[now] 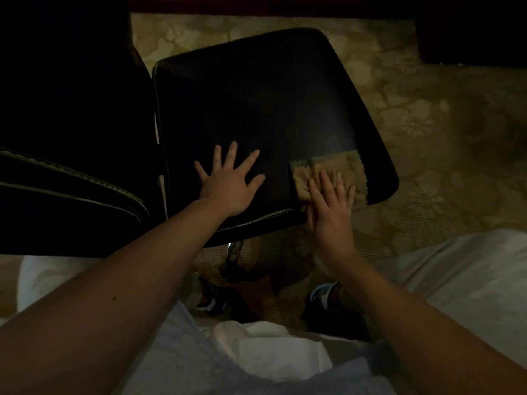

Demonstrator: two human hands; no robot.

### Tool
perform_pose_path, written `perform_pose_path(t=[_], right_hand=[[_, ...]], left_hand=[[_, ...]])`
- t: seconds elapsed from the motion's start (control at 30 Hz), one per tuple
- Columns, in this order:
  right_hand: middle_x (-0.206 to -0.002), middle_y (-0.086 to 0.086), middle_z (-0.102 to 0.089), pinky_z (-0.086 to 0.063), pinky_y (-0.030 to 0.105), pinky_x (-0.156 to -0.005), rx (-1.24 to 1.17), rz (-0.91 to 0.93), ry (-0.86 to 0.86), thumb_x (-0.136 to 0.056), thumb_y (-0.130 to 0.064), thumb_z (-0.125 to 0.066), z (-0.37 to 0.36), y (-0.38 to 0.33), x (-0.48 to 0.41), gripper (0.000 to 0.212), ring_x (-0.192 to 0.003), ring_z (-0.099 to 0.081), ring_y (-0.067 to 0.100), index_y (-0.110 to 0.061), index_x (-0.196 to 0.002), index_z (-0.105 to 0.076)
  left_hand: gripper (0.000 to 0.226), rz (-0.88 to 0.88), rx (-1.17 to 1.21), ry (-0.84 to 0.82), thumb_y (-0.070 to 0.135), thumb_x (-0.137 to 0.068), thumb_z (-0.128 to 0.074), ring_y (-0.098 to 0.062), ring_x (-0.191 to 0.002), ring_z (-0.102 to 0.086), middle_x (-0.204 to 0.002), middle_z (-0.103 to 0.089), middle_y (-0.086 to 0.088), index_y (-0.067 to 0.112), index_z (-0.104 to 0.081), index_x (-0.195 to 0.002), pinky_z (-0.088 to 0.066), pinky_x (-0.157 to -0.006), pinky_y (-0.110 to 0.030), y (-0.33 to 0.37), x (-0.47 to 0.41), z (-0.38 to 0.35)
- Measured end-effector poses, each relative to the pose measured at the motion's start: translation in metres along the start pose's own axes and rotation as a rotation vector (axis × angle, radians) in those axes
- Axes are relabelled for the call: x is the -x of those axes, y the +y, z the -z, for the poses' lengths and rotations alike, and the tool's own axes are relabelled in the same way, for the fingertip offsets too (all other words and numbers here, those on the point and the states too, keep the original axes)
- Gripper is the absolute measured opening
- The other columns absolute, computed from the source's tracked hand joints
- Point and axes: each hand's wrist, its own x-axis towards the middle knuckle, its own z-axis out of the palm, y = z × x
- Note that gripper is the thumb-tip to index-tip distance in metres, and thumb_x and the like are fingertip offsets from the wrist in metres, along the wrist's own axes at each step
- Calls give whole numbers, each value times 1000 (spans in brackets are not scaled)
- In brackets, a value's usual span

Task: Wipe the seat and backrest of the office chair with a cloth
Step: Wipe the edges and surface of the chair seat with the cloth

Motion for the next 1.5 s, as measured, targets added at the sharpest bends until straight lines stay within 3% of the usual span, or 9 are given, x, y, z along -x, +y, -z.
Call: perform_pose_path(t=[0.17, 0.3, 0.43, 0.57, 0.7, 0.93, 1.27, 1.37, 1.5], right_hand=[[-155, 14, -36, -13, 65, -115, 74, 134, -30, -99, -24, -40, -1, 5, 3, 48, -146, -23, 38, -9, -143, -47], [-155, 14, -36, -15, 60, -118, 23, -11, 41, -99, -20, -39, 0, 6, 0, 47, -147, -21, 35, -8, -143, -47], [-158, 13, -30, -5, 58, -120, 2, -63, 28, -97, -25, -35, -9, -12, 2, 52, -149, -14, 36, -9, -146, -44], [-159, 10, -27, 1, 56, -120, 9, 26, -29, -99, -27, -32, -20, -37, 13, 52, -150, -10, 33, -10, -147, -42], [-156, 13, -34, -12, 60, -118, 34, 153, -32, -100, -23, -38, -19, -24, 12, 47, -147, -21, 36, -8, -144, -46], [-154, 14, -37, -16, 56, -119, 3, -67, 83, -96, -20, -41, -8, -8, -4, 48, -146, -23, 37, -7, -142, -49], [-154, 14, -38, -16, 55, -119, 31, 123, 3, -99, -21, -42, -21, -30, 9, 45, -147, -24, 35, -8, -142, -50], [-152, 14, -41, -18, 55, -119, 21, 53, 70, -98, -19, -44, -11, -5, 3, 44, -145, -28, 36, -7, -140, -52], [-155, 13, -36, -16, 54, -120, -16, -48, 96, -98, -20, -41, -8, -4, 2, 47, -148, -20, 34, -8, -143, -48]], left_hand=[[64, -6, -2, 16, 69, -101, -17, -31, -155, 22, -169, 21, 0, 51, 7, -158, 12, -118, -69, -13, -1, -10], [64, -22, 6, 49, 69, -101, -15, -31, -154, 23, -169, 22, 0, 51, 8, -158, 13, -118, -69, -15, -2, -17], [64, -17, 18, 49, 69, -101, -15, -31, -154, 24, -169, 23, 0, 51, 8, -157, 15, -117, -68, -16, -4, -19], [64, -14, 19, 49, 68, -101, -16, -31, -154, 25, -168, 25, 0, 51, 9, -157, 15, -117, -68, -15, -4, -19], [64, -22, 16, 47, 68, -101, -16, -32, -154, 24, -168, 25, -1, 51, 10, -157, 16, -116, -68, -16, -5, -19], [64, -32, 29, 55, 68, -102, -16, -32, -153, 25, -168, 24, -1, 50, 9, -158, 17, -116, -68, -17, -5, -21], [63, -27, 19, 55, 67, -102, -16, -32, -153, 25, -168, 24, -1, 51, 10, -157, 16, -116, -68, -18, -6, -20], [63, -30, 28, 54, 67, -102, -16, -32, -153, 26, -168, 25, 0, 51, 9, -157, 17, -116, -68, -18, -6, -21], [63, -35, 29, 58, 67, -102, -15, -32, -153, 26, -168, 24, -1, 50, 8, -158, 17, -116, -68, -19, -6, -22]])
